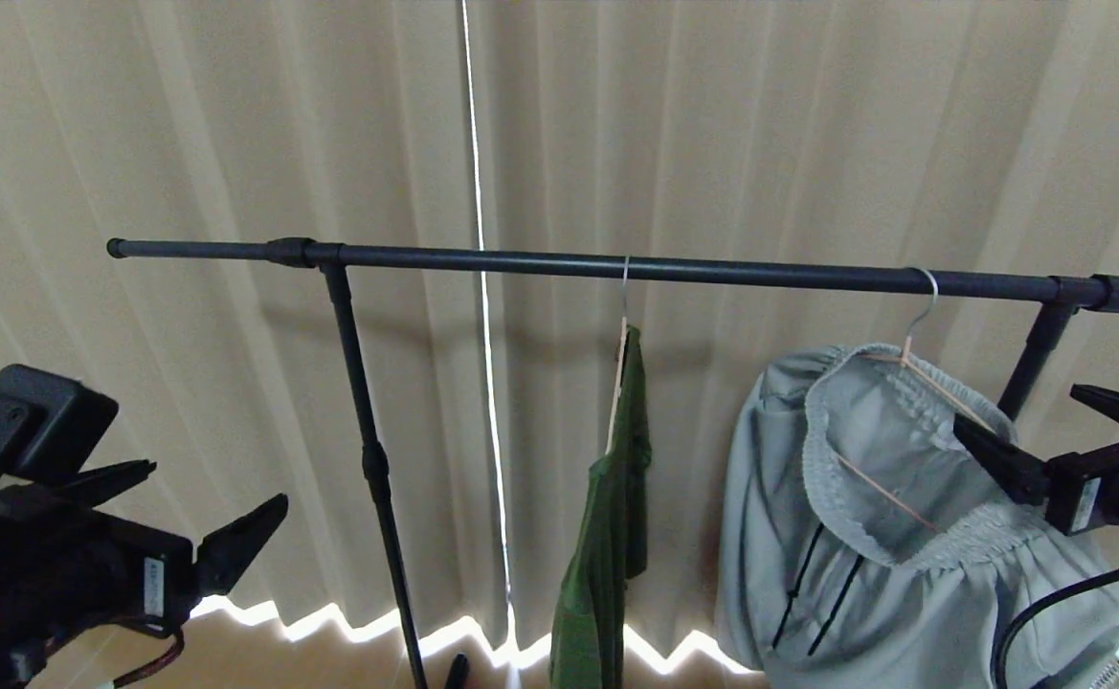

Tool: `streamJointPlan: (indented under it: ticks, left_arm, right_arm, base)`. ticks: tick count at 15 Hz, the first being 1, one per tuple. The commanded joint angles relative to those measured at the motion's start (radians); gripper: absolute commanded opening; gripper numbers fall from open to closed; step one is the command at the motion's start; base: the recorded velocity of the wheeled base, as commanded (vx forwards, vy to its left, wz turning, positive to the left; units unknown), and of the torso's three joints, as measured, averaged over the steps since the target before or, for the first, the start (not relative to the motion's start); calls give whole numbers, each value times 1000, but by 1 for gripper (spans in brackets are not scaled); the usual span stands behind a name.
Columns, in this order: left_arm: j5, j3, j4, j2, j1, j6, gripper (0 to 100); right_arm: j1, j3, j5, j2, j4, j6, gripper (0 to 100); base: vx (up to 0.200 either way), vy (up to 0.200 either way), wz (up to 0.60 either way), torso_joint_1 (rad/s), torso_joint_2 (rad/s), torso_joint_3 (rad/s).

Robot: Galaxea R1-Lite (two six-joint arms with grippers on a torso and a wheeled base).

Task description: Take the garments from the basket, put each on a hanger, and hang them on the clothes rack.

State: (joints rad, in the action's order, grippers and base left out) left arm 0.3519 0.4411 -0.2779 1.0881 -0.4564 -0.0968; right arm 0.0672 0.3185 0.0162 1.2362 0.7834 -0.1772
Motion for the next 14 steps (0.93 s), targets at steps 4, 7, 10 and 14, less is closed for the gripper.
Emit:
streamJointPlan:
  ticks: [4, 7, 10, 14]
  left_arm:
    - [59, -143, 0, -209, 73, 34, 100]
    - [128, -185, 2, -252, 151, 40, 100]
    - [170, -263, 17, -375, 162, 35, 100]
    - [168, -306, 190, -563, 183, 28, 100]
  right_arm:
    - [0, -139, -35, -342, -18, 4, 100]
    - [-12, -194, -24, -552, -197, 4, 100]
    - [-17, -165, -24, -831, -618, 4, 100]
    - [-17, -161, -24, -1024, -908, 4, 100]
  base:
    - [0, 0, 0, 0, 0, 0]
    - [0, 0, 0, 0, 0, 0]
    - [0, 0, 0, 0, 0, 0]
    - [0, 0, 0, 0, 0, 0]
